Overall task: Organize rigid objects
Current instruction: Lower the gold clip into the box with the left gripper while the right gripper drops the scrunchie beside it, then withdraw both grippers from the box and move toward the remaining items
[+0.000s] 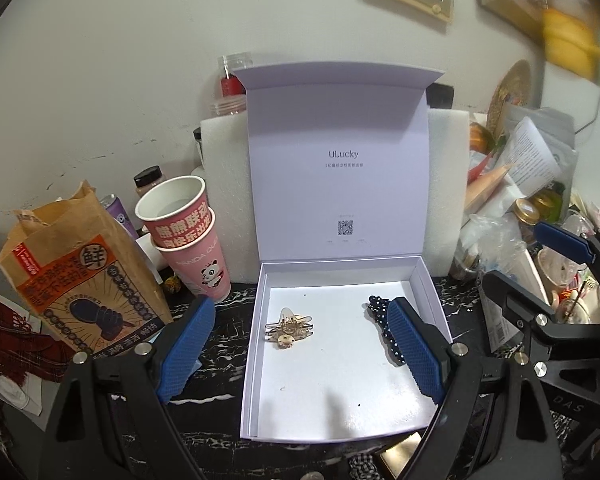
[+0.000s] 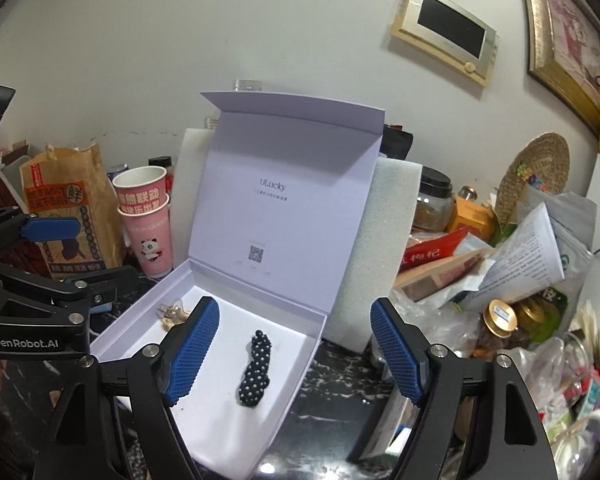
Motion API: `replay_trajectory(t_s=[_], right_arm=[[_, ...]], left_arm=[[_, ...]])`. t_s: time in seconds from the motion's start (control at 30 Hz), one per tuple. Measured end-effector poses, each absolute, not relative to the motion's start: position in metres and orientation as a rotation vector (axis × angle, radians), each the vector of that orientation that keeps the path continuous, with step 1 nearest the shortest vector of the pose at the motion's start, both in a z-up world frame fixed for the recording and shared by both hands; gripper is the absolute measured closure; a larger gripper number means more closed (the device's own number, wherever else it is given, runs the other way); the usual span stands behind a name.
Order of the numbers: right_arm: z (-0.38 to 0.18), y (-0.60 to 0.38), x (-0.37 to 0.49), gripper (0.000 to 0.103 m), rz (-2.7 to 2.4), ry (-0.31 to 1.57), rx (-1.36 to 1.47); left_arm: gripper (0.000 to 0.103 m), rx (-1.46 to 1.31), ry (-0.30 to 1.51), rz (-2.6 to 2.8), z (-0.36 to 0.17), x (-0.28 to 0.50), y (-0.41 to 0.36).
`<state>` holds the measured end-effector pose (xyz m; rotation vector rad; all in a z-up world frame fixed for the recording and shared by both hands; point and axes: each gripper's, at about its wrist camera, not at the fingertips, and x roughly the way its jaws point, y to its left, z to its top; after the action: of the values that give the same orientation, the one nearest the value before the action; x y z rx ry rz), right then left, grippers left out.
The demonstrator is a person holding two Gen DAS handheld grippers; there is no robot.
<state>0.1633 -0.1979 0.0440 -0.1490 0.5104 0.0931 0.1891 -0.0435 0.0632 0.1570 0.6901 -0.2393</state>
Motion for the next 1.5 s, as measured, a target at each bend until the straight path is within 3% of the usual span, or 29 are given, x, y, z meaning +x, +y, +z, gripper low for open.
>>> replay_trajectory(t_s=[0.27,0.37,0.4,1.5], right_arm=[[0.055,-0.197,0.133,0.005,0.084,0.464,-0.153],[0.058,-0.197,0.123,0.005,0.079,0.46,-0.15],[0.058,-0.198,0.12,0.005,0.079,0.459,-0.147],[0.035,-0.201,0.017,0.003,0.124,0.488,-0.081]], left_arm=[[0.014,0.149,0.655,-0.241,0.074,0.16,-0.036],[0.007,0.153,0.646,-0.24,0.076,0.148,-0.036],[0.0,0.153,0.641,-0.241,0.077,0.145,-0.035],[0.0,0.171,0.654,-0.241,0.053,0.035,-0.017]])
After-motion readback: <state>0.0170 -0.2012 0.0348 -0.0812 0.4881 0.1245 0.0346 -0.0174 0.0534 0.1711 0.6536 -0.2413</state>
